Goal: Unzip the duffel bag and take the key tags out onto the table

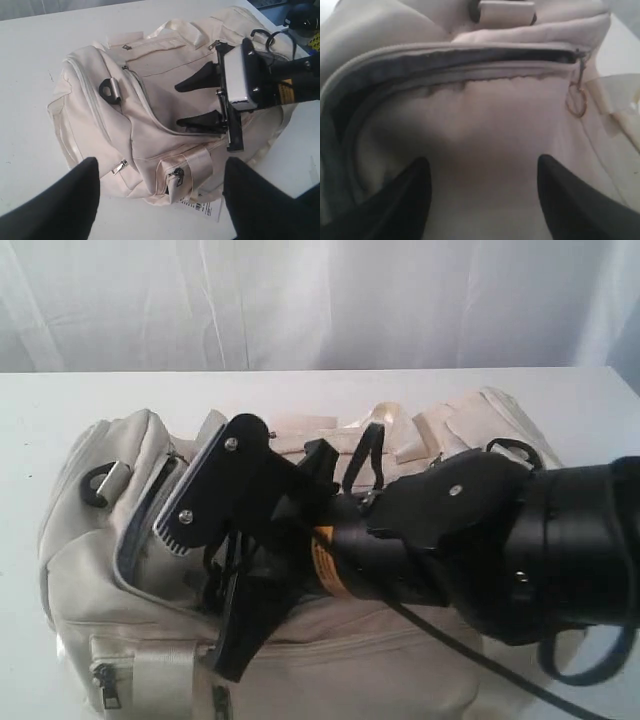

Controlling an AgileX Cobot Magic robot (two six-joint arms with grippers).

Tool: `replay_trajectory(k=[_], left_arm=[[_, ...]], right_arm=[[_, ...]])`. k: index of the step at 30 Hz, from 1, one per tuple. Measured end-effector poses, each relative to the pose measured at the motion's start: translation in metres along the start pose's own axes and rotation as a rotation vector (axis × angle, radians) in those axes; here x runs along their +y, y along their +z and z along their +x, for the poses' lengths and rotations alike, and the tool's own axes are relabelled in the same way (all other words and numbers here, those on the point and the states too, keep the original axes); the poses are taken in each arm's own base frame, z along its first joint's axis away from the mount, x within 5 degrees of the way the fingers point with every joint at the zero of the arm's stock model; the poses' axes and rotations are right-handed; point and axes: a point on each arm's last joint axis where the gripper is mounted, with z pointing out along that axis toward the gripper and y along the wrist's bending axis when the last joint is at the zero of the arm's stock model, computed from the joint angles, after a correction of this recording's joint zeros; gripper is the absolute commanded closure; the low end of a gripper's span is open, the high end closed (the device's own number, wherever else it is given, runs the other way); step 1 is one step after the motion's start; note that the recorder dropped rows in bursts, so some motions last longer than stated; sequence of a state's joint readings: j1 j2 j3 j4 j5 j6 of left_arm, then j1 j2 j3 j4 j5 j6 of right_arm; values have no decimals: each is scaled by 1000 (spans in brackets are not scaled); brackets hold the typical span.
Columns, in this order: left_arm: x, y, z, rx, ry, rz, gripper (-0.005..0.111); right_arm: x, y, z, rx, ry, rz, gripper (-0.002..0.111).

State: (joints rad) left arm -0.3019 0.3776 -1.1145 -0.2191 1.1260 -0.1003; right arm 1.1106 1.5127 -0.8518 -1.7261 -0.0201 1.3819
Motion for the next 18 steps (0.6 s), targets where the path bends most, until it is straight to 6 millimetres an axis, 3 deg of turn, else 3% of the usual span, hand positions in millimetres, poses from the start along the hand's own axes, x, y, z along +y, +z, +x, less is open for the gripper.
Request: replay_trajectory(k=[6,11,14,18], left_arm=[[0,0,0,0,0,0,35],[0,0,0,0,11,0,35],[0,0,0,0,23,0,35],[0,0,0,0,27,0,35]], right_arm=[[7,25,3,31,40,-82,49],[3,43,2,52,40,-53,51],[-1,53,5,77,36,-5,58],[-6,66,11,114,26,58,81]])
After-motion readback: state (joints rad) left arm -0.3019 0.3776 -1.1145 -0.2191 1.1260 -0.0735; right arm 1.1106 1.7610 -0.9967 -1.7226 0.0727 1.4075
